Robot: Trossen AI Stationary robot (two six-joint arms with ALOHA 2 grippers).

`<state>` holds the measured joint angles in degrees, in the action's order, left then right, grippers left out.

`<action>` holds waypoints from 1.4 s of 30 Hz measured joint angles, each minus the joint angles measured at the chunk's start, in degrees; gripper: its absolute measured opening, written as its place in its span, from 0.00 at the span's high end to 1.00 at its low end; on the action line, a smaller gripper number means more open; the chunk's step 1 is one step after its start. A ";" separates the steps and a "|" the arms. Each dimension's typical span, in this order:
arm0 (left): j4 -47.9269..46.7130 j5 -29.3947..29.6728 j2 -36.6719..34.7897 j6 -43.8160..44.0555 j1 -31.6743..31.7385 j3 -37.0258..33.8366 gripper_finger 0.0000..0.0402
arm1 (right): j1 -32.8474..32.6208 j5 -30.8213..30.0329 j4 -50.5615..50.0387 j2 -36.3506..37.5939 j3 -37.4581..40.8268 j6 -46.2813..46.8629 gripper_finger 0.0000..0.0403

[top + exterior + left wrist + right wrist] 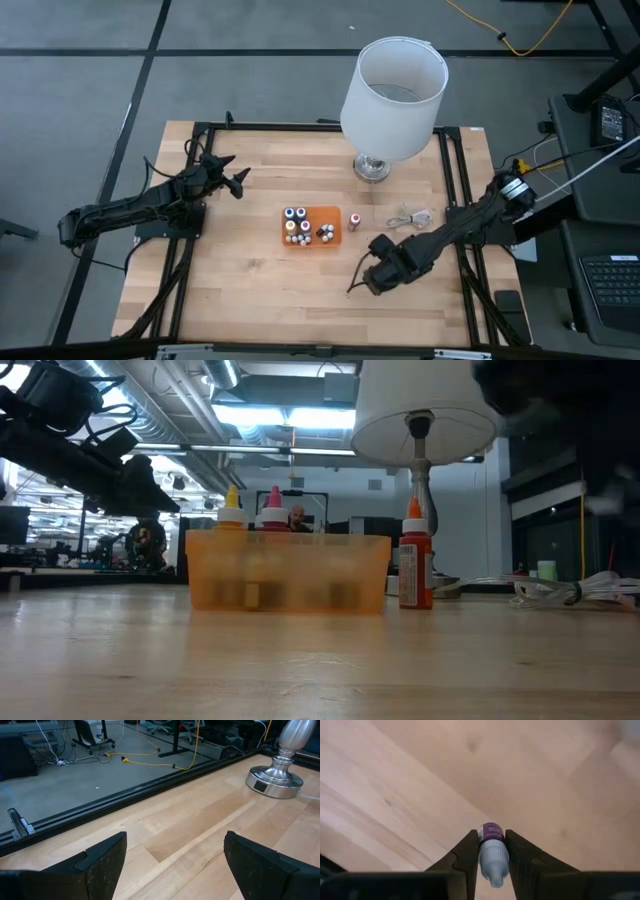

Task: Pick & Place food coloring
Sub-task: Put the small purple food coloring bottle into the orange bin

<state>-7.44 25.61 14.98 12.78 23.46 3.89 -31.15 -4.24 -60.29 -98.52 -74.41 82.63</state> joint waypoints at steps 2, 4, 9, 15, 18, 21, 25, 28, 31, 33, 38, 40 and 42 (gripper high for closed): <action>0.00 0.02 0.00 0.00 0.00 -0.01 0.20 | 1.59 -1.78 -2.39 0.00 -3.40 -2.30 0.77; 0.00 0.01 0.00 0.00 0.00 0.00 0.19 | 3.18 -3.05 -3.65 0.00 -6.16 -4.85 0.77; 0.00 0.00 0.00 0.00 0.00 -0.01 0.20 | 7.34 -3.77 -5.59 0.00 -10.83 -10.46 0.78; 0.00 0.01 0.00 0.00 0.00 0.01 0.20 | 12.20 -3.27 -8.07 -3.19 -16.21 -19.74 0.78; 0.00 0.02 0.00 0.00 0.00 0.00 0.20 | 14.21 -2.84 -9.40 -5.81 -20.70 -24.48 0.78; 0.00 0.00 0.00 0.00 0.00 -0.01 0.19 | 16.18 -2.71 -10.38 -8.94 -25.25 -28.77 0.78; 0.00 0.00 0.00 0.00 0.00 0.00 0.20 | 18.74 -2.76 -10.59 -13.18 -31.53 -34.99 0.78; 0.00 0.00 0.00 0.00 0.00 -0.01 0.20 | 20.35 -2.71 -11.24 -16.47 -35.75 -39.82 0.78; 0.00 0.00 0.00 -0.02 0.00 -0.01 0.19 | 22.03 -2.31 -11.48 -19.01 -38.76 -43.31 0.78; 0.00 0.02 0.00 -0.01 0.00 0.00 0.20 | 23.14 -1.90 -11.71 -20.51 -40.30 -45.23 0.78; 0.00 0.00 0.00 -0.01 0.00 0.00 0.19 | 25.26 -1.58 -12.11 -24.46 -42.69 -49.99 0.78; 0.00 0.00 0.00 0.00 0.00 0.01 0.19 | 25.97 -1.03 -12.07 -25.56 -42.84 -50.92 0.78; 0.00 0.00 0.00 0.00 0.00 0.01 0.20 | 26.56 -0.60 -12.04 -26.58 -42.84 -51.92 0.78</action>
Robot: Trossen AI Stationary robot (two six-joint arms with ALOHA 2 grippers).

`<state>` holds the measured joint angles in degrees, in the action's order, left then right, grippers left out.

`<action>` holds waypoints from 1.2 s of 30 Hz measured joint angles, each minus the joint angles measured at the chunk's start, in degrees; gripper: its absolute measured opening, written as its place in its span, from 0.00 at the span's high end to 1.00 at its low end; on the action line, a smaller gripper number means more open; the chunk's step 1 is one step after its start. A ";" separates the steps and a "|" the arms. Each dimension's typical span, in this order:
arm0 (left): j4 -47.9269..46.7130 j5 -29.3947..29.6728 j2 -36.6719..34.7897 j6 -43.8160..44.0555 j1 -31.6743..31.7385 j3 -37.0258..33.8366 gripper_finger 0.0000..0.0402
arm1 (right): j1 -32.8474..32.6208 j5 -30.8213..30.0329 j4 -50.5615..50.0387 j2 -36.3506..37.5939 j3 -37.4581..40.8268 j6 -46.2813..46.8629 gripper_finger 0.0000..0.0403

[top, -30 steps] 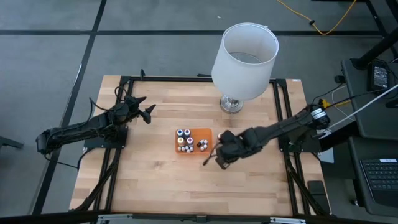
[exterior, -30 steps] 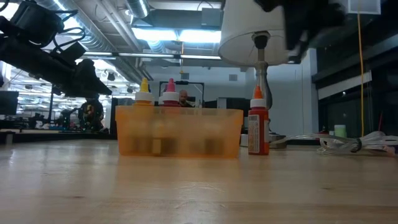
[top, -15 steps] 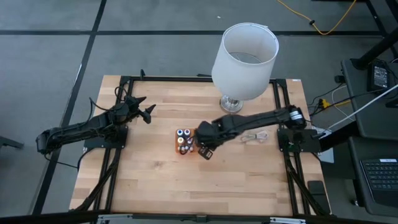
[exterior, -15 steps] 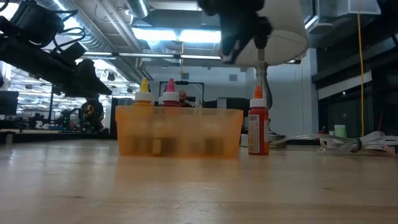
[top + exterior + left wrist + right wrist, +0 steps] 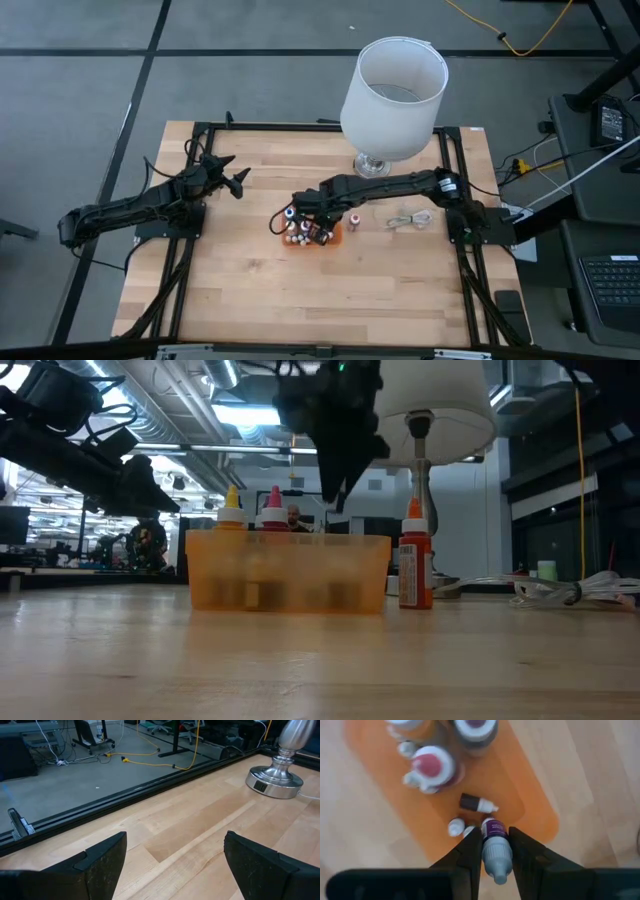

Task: Pick & Place food coloring
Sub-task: Put the small purple food coloring bottle into the orange bin

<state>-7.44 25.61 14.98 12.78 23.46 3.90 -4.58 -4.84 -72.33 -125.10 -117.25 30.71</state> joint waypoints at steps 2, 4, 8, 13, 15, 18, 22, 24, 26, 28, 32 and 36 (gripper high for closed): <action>0.00 0.00 0.00 -0.02 0.00 0.00 0.20 | 0.50 0.00 0.13 -1.06 0.00 -1.14 0.78; 0.00 0.00 0.00 0.00 0.00 -0.02 0.20 | 0.95 0.00 0.17 -2.20 0.00 -1.75 0.78; 0.00 0.00 0.00 0.00 0.00 -0.01 0.19 | 1.44 0.48 0.45 -4.10 0.18 -2.60 0.78; 0.00 0.00 0.00 0.00 0.00 -0.02 0.20 | 1.74 0.46 1.51 -6.27 0.33 -2.80 0.78; 0.00 0.00 0.00 0.00 0.00 0.00 0.19 | 1.80 0.46 2.24 -6.99 0.33 -2.85 0.78; 0.00 0.00 0.00 -0.01 0.00 0.00 0.20 | 1.80 0.44 2.54 -8.08 0.35 -2.80 0.78; 0.00 0.00 0.00 0.00 0.00 -0.02 0.20 | 1.97 0.04 3.36 -9.21 0.35 -2.79 0.78; 0.00 0.00 0.00 -0.01 0.00 -0.01 0.19 | 2.21 0.02 3.85 -9.78 0.35 -2.73 0.78; 0.00 0.00 0.00 -0.01 0.00 -0.01 0.20 | 2.54 -0.21 3.92 -10.37 0.35 -2.49 0.78; 0.00 0.00 0.00 -0.01 0.00 -0.01 0.20 | 2.68 -1.33 3.82 -10.96 0.37 -2.31 0.78; 0.00 0.00 0.00 0.00 0.00 0.00 0.19 | 2.75 -3.29 3.83 -11.27 0.37 -2.26 0.78; 0.00 0.00 0.00 0.00 0.00 0.00 0.20 | 2.83 -3.23 3.86 -11.32 0.37 -2.31 0.78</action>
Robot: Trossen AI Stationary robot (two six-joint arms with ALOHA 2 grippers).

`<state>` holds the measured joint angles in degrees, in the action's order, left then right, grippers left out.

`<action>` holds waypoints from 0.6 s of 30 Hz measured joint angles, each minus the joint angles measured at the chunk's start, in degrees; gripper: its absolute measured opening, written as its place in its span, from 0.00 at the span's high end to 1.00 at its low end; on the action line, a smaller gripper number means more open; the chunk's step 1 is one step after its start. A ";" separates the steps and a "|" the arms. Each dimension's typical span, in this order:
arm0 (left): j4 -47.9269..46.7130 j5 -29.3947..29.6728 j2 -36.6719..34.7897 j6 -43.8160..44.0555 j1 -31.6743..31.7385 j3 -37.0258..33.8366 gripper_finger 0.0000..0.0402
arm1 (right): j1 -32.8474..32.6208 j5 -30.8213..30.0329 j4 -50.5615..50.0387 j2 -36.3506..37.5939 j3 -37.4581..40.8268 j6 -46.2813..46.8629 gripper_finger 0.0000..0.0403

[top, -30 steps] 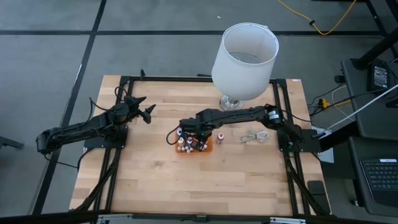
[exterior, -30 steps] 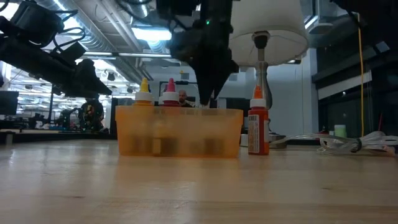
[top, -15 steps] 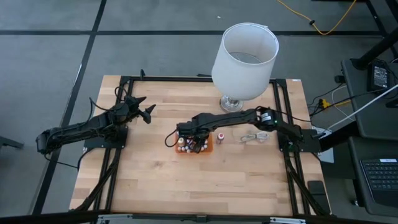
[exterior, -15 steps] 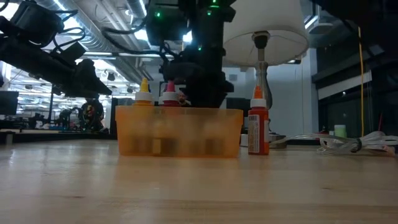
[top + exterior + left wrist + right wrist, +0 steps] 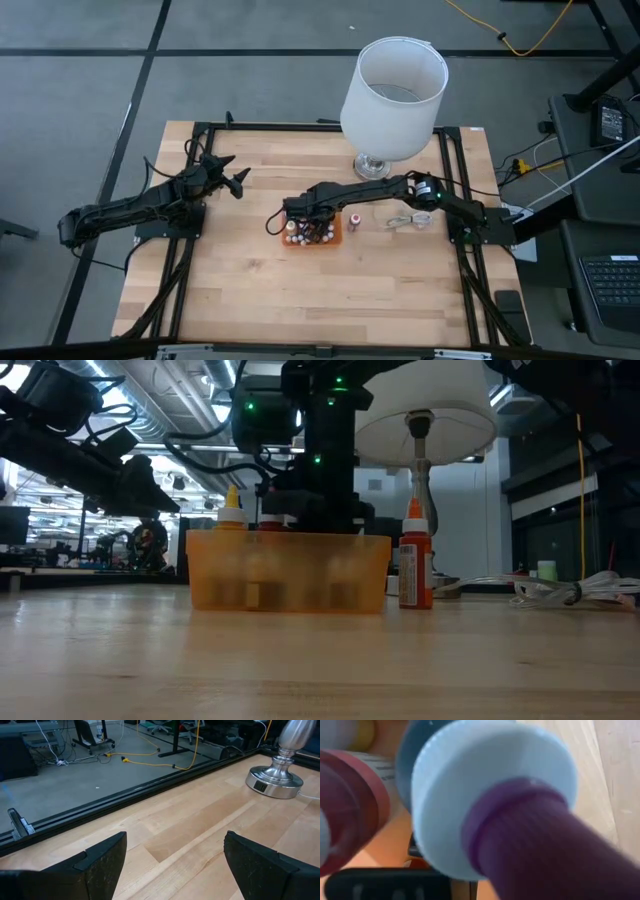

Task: Pick & Place food coloring
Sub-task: Put the small purple food coloring bottle into the orange bin

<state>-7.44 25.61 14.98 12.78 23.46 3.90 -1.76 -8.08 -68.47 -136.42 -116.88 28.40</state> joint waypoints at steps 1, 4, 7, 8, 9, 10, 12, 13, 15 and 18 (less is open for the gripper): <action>0.00 0.00 0.00 0.00 0.00 -0.02 0.20 | 0.02 0.00 -0.04 0.00 0.00 0.00 0.78; 0.00 0.00 0.00 -0.01 0.00 -0.01 0.20 | 0.02 0.02 -0.09 0.01 0.00 0.01 0.78; 0.00 0.00 0.00 -0.01 0.00 -0.02 0.19 | 0.02 0.10 -0.06 0.00 0.02 -0.18 0.78; 0.00 0.00 0.00 0.00 0.00 -0.01 0.20 | 0.02 0.18 -0.06 0.00 0.02 -0.24 0.78; 0.00 0.00 0.00 0.00 0.00 0.00 0.20 | 0.01 0.37 -0.10 0.00 -0.02 -0.36 0.78; 0.00 0.00 0.00 -0.01 0.00 -0.01 0.20 | 0.00 0.61 -0.18 0.00 -0.15 -0.53 0.78; 0.00 0.00 0.00 0.00 0.00 0.00 0.20 | -0.07 1.06 -0.20 0.02 -0.58 -0.80 0.78; 0.00 0.00 0.00 0.00 0.00 -0.01 0.19 | -0.07 1.56 -0.22 0.01 -0.91 -1.04 0.78; 0.00 0.00 0.00 0.00 0.00 -0.02 0.19 | -0.18 2.04 -0.17 0.00 -1.53 -1.51 0.78; 0.00 0.00 0.00 0.00 0.00 -0.02 0.20 | -0.33 2.19 -0.23 0.01 -2.76 -1.69 0.78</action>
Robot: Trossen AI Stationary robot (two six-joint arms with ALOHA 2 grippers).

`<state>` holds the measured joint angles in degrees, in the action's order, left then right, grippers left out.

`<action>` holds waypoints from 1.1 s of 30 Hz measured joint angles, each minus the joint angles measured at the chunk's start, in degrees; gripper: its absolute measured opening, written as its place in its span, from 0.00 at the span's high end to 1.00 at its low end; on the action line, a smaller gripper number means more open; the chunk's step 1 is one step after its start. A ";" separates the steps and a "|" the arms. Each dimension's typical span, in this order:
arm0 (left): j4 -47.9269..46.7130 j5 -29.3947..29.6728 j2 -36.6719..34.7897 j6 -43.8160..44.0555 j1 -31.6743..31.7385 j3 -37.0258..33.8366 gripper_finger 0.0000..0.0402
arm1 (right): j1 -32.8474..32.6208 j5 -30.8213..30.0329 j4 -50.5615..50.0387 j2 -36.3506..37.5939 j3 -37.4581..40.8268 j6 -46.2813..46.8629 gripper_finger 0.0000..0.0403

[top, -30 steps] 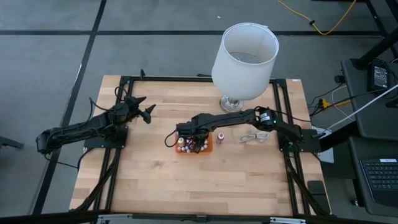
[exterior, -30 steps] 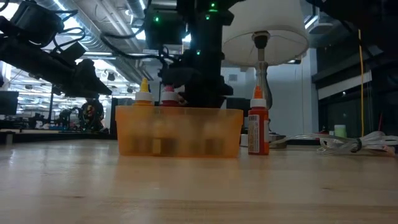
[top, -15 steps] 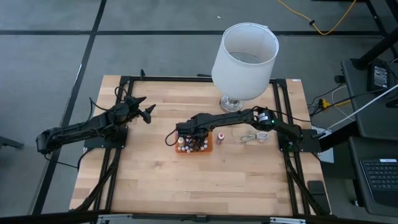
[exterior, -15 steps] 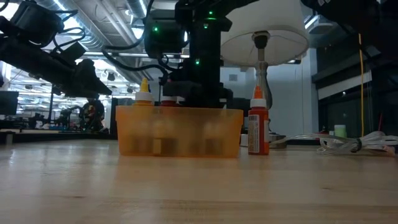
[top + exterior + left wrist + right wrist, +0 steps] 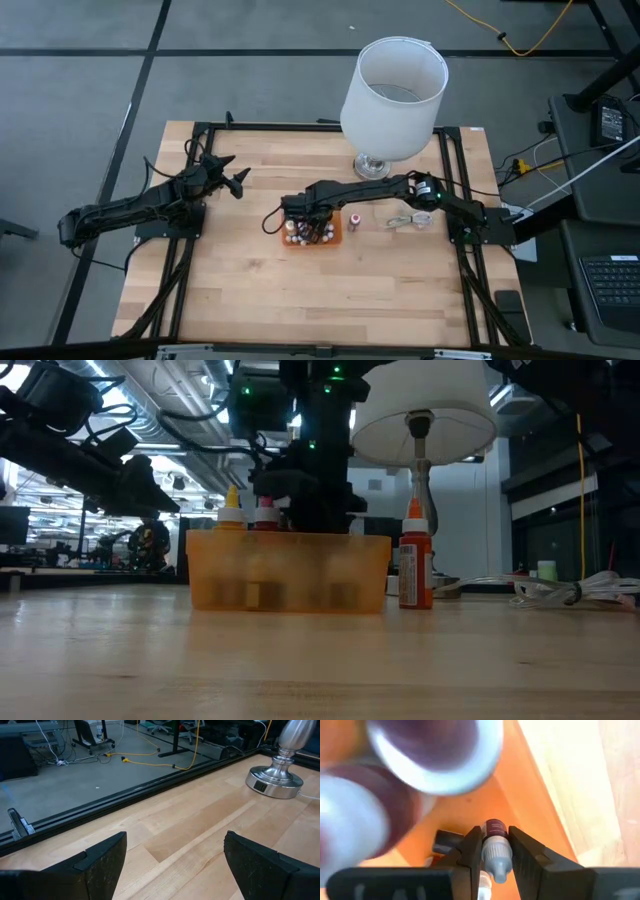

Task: Pick & Place food coloring
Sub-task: Put the small purple food coloring bottle into the orange bin

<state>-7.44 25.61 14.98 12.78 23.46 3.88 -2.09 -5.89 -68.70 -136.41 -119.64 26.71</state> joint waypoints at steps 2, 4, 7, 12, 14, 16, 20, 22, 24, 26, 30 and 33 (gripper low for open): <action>0.00 0.00 0.00 -0.01 0.00 0.00 0.20 | 0.00 0.00 -0.53 0.01 -0.96 0.01 0.78; 0.00 0.00 0.00 -0.01 0.00 0.00 0.20 | 0.00 -0.02 -2.06 -0.01 -1.76 0.06 0.78; 0.00 0.00 0.00 0.00 0.00 0.00 0.19 | 0.00 -0.02 -4.38 0.01 -2.48 0.24 0.78; 0.00 0.00 0.00 0.00 0.00 0.01 0.20 | 0.00 -0.04 -7.21 0.33 -2.57 3.21 0.78; 0.00 0.00 0.00 0.00 0.00 0.02 0.19 | 0.00 -0.08 -7.10 0.34 -2.57 4.63 0.78; 0.00 0.00 0.00 -0.02 0.00 0.02 0.19 | 0.00 -0.46 -6.67 0.34 -2.56 6.28 0.78; 0.00 0.00 0.00 -0.01 0.00 0.00 0.20 | 0.00 -0.50 -6.21 0.45 -1.51 9.15 0.78; 0.00 0.00 0.00 -0.02 0.00 0.02 0.19 | -0.02 -0.50 -5.36 0.45 -1.22 9.32 0.78; 0.00 0.00 0.00 0.00 0.00 0.02 0.19 | -0.02 -0.50 -4.42 0.45 -0.73 9.18 0.78; 0.00 0.00 0.00 0.00 0.00 0.02 0.20 | -0.02 -0.50 -3.89 0.45 0.11 8.95 0.78; 0.00 0.00 0.00 0.00 0.00 0.00 0.20 | -0.02 -0.50 -2.40 0.45 2.39 8.60 0.78; 0.00 0.00 0.00 -0.02 0.00 0.02 0.19 | -0.17 -0.77 -1.61 0.45 3.56 7.66 0.78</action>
<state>-7.44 25.61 14.98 12.76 23.46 3.90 -2.26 -6.66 -70.31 -135.96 -116.09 34.37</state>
